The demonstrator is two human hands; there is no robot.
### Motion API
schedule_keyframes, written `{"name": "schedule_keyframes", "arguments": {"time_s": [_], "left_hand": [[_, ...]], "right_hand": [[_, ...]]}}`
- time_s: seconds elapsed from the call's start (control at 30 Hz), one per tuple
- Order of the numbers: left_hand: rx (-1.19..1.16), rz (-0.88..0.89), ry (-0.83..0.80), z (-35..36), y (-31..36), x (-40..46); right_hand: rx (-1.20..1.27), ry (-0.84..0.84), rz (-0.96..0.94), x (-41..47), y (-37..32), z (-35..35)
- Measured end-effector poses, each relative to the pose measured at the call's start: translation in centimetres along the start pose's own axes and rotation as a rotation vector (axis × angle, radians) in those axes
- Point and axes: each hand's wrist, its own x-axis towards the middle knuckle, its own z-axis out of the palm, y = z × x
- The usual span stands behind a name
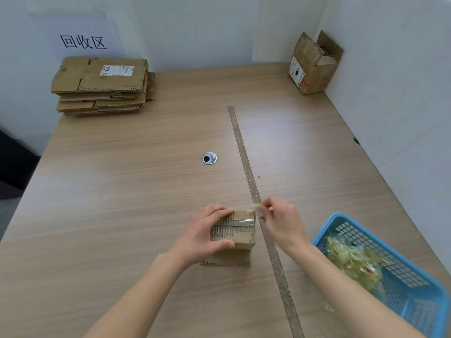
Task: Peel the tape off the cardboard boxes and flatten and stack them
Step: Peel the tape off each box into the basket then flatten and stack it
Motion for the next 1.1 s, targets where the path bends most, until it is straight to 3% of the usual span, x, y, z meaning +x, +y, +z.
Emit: {"name": "schedule_keyframes", "arguments": {"time_s": [0.07, 0.1, 0.3, 0.53, 0.67, 0.93, 1.1], "left_hand": [[-0.006, 0.019, -0.036, -0.1, -0.2, 0.1], [-0.01, 0.024, -0.045, 0.0, -0.3, 0.1], [-0.048, 0.008, 0.019, 0.9, 0.3, 0.3], [-0.056, -0.003, 0.088, 3.0, 2.4, 1.6], [-0.043, 0.014, 0.113, 3.8, 2.8, 2.0], [-0.041, 0.015, 0.104, 4.1, 3.1, 2.1], [-0.022, 0.015, 0.102, 4.1, 2.8, 2.2]], "right_hand": [[0.13, 0.093, 0.231, 1.1, 1.0, -1.2], [0.133, 0.102, 0.245, 1.7, 1.5, -2.0], [-0.103, 0.149, -0.129, 0.5, 2.7, -7.5], [-0.312, 0.27, -0.052, -7.8, 8.8, -11.4], [-0.411, 0.13, 0.17, -12.1, 11.5, -9.7], [-0.517, -0.034, 0.146, -12.2, 12.0, -9.3], [-0.468, -0.022, 0.217, -11.4, 12.2, -9.9]]}}
